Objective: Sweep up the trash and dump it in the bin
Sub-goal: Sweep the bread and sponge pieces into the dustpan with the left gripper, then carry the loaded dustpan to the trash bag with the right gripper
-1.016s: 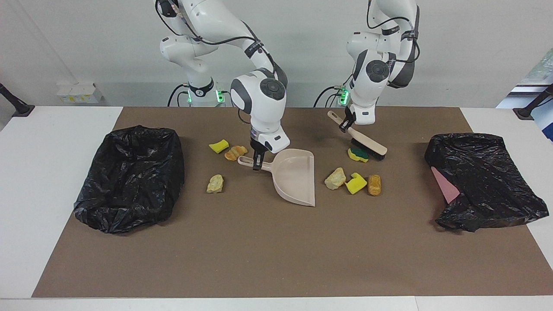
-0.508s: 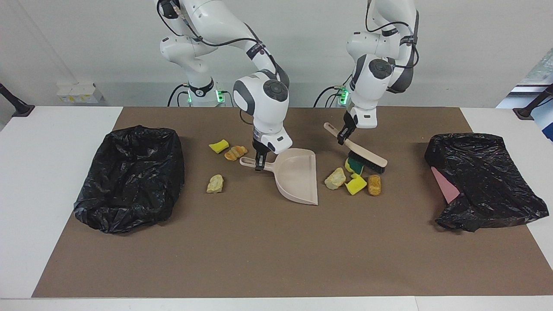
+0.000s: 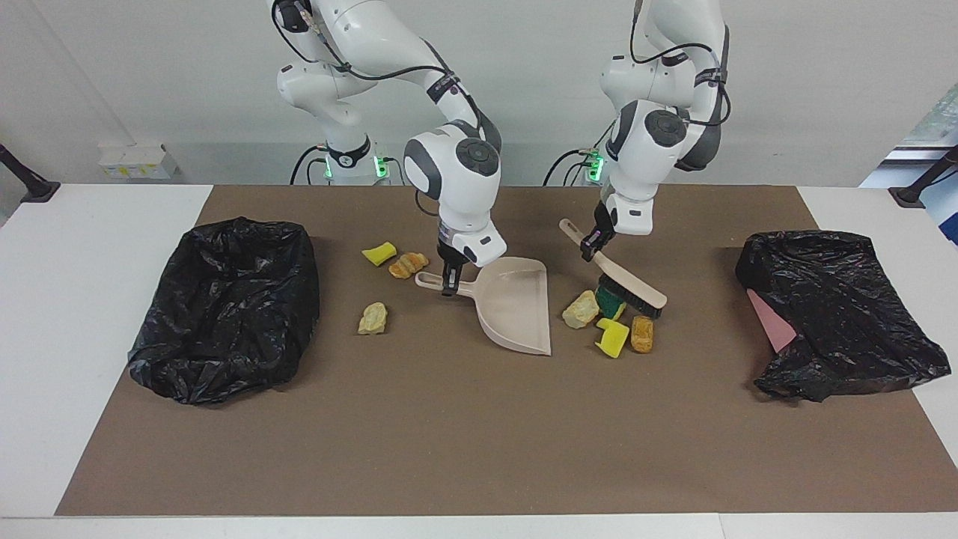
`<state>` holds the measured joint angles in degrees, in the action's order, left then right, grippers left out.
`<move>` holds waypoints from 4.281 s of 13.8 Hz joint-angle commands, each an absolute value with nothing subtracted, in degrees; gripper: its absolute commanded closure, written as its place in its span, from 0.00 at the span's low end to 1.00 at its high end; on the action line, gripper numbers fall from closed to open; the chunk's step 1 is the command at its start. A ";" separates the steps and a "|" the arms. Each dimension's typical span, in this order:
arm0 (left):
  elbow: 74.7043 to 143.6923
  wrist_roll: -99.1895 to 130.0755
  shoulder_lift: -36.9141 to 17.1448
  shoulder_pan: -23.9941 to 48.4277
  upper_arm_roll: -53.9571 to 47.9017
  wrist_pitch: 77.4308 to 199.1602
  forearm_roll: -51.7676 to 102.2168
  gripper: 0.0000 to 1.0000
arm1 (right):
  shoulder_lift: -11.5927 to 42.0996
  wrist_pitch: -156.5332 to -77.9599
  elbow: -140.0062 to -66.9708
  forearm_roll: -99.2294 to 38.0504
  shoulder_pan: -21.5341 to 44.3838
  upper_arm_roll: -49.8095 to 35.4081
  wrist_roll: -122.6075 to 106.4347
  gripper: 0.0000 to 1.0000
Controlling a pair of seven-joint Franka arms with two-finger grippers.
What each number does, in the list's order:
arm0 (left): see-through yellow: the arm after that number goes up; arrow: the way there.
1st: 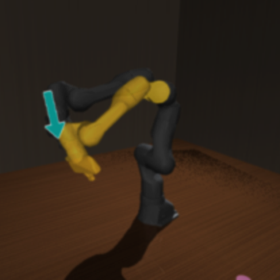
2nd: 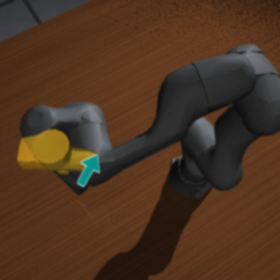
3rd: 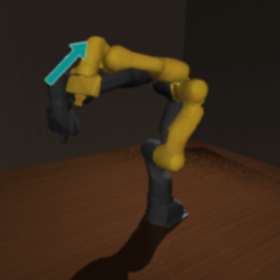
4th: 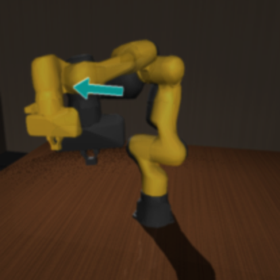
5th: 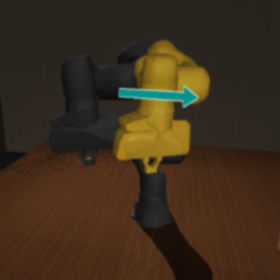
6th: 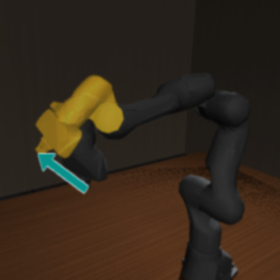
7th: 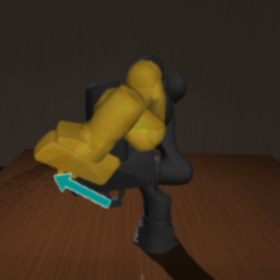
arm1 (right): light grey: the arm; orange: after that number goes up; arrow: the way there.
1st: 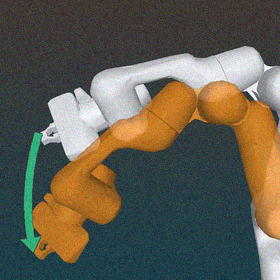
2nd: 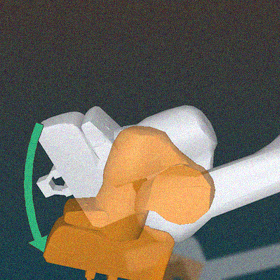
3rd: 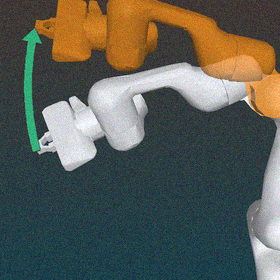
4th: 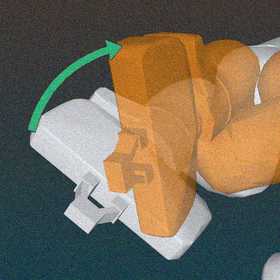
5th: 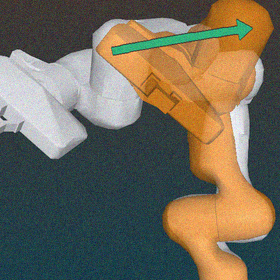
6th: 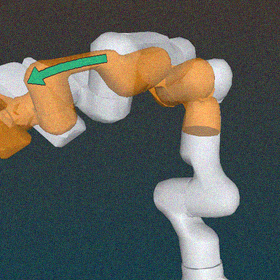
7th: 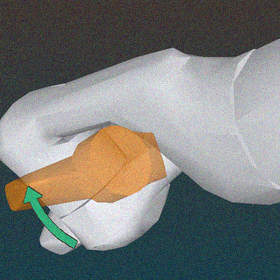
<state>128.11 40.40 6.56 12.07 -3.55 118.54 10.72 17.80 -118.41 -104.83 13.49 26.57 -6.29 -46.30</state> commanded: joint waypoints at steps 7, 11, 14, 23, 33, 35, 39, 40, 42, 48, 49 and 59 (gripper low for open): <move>131.83 9.50 2.82 6.59 -3.87 118.47 6.69 1.00 | 18.37 -117.33 -104.24 14.06 26.10 -6.86 -47.02 1.00; 132.45 9.40 2.37 11.76 -4.13 122.69 6.15 1.00 | 18.28 -116.90 -104.41 14.06 26.02 -6.86 -47.02 1.00; 132.36 10.19 2.11 17.47 -4.22 124.97 7.03 1.00 | 18.28 -116.81 -104.41 14.06 25.93 -6.86 -47.02 1.00; 126.92 20.66 -1.06 31.91 -4.31 129.47 10.02 1.00 | 18.11 -116.19 -104.68 14.15 25.40 -6.86 -47.37 1.00; 126.90 26.71 3.77 25.13 -3.60 118.39 9.58 1.00 | 18.11 -116.72 -104.94 14.68 24.61 -6.77 -47.64 1.00; 130.93 26.89 6.14 25.31 -3.95 119.18 9.58 1.00 | 18.11 -116.81 -105.12 14.68 24.35 -6.77 -47.64 1.00; 135.60 30.21 8.61 29.08 -4.04 119.97 9.67 1.00 | 17.93 -116.54 -105.38 14.68 24.43 -6.77 -47.64 1.00; 137.36 33.28 10.27 31.35 -4.04 120.75 9.67 1.00 | 17.93 -116.63 -105.55 14.68 24.43 -6.85 -47.55 1.00; 140.35 36.72 13.08 35.31 -4.04 120.94 9.67 1.00 | 17.84 -116.54 -105.56 14.68 24.43 -6.77 -47.55 1.00; 148.08 48.50 14.77 46.13 -4.13 128.48 9.67 1.00 | 18.02 -117.16 -105.38 14.59 24.35 -6.77 -47.37 1.00; 149.05 49.56 14.68 47.27 -4.13 129.89 9.67 1.00 | 18.10 -117.16 -105.21 14.50 24.26 -6.85 -47.29 1.00; 147.14 50.80 11.87 47.56 -3.69 131.23 9.93 0.00 | 7.31 -109.17 -105.21 13.62 15.75 -6.85 -47.90 1.00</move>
<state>148.37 50.92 12.70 48.26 -4.49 130.85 9.16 10.18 -110.95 -104.71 13.49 18.27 -6.13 -46.34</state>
